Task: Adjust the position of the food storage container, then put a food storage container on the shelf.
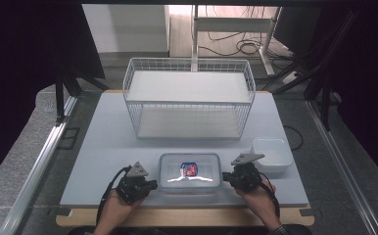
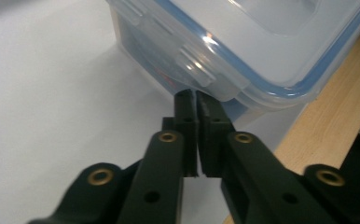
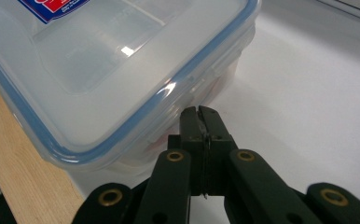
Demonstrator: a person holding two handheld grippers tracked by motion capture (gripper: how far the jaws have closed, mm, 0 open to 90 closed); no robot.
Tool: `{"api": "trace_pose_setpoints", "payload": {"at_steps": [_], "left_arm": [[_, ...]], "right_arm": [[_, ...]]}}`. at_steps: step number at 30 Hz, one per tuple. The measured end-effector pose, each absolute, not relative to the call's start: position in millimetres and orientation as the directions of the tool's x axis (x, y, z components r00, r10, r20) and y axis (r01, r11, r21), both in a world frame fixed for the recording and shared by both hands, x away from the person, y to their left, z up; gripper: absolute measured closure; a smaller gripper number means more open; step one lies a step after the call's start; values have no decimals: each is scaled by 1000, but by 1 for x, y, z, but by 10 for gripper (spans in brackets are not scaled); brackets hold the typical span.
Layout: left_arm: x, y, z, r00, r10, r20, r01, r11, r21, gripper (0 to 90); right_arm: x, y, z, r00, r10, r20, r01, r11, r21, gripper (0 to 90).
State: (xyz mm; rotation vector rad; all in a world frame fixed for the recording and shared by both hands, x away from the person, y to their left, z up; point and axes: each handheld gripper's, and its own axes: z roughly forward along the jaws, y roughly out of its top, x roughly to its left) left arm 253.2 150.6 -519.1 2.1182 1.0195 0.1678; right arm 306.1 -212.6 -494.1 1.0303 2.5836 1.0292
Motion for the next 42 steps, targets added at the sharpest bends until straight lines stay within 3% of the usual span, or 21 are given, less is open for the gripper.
{"api": "trace_pose_setpoints", "payload": {"at_steps": [4,8,16,20,28,42], "left_arm": [[253,160,-519,662,728,-177,605,-380,700,770],[252,169,-521,668,725,-167,598,-390,700,488],[248,186,-523,638,748,-186,605,-337,721,162],[250,188,-524,638,747,-187,584,-311,750,100],[254,197,-524,635,741,-217,569,-259,781,111],[263,181,-503,650,715,-259,591,-261,763,98]], "right_arm": [[306,-217,-492,-753,653,88,534,527,661,813],[304,-223,-490,-755,651,78,528,534,660,676],[301,-232,-482,-766,642,41,493,546,677,412],[300,-237,-478,-765,643,44,480,522,705,279],[303,-242,-477,-750,651,118,490,428,760,112],[304,-220,-479,-781,615,110,457,442,772,45]]}}
